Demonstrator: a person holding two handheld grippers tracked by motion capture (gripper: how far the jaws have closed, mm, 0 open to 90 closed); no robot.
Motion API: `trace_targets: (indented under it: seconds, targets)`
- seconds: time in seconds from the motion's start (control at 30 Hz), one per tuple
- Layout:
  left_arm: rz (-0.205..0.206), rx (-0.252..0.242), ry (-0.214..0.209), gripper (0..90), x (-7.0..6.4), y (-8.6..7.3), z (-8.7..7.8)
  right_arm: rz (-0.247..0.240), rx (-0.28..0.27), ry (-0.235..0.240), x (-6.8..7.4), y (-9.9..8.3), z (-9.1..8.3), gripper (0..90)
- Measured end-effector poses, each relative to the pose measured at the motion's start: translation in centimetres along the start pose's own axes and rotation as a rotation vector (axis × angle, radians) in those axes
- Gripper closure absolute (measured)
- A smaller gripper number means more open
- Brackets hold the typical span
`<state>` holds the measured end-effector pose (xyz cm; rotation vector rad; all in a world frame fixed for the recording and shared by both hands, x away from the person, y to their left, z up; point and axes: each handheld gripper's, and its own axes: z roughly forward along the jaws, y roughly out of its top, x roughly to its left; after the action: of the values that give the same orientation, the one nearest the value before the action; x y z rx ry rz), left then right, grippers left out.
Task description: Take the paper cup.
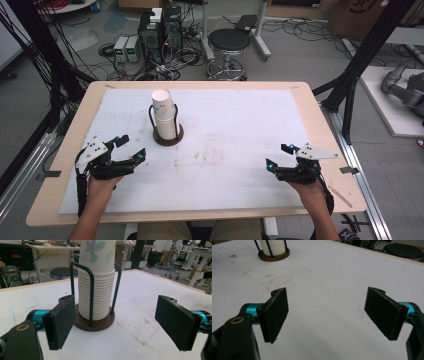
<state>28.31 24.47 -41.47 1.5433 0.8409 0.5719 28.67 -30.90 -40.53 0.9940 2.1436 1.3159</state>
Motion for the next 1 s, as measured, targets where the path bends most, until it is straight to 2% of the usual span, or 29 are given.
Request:
trace_targets:
  seconds: [0.37,0.63,0.7,0.83,1.0]
  targets:
    - [-0.01,0.016,-0.007,17.1,0.1,0.0,0.5,0.009,0.006,0.007,-0.2,-0.2,0.1,19.6]
    - [-0.017,0.003,-0.015,17.1,0.1,0.9,0.9,0.015,0.011,0.015,-0.2,-0.2,0.2,19.6]
    - [-0.012,0.013,-0.02,17.1,0.0,1.0,1.0,0.012,0.016,0.019,-0.2,-0.3,0.1,19.6]
    - [-0.017,0.022,-0.032,16.9,-0.2,1.9,1.0,0.014,0.016,0.023,-0.1,-0.2,-0.1,19.6]
    - [0.016,0.025,-0.037,16.6,-0.4,4.3,1.7,0.011,0.019,0.03,0.3,0.1,0.0,19.6]
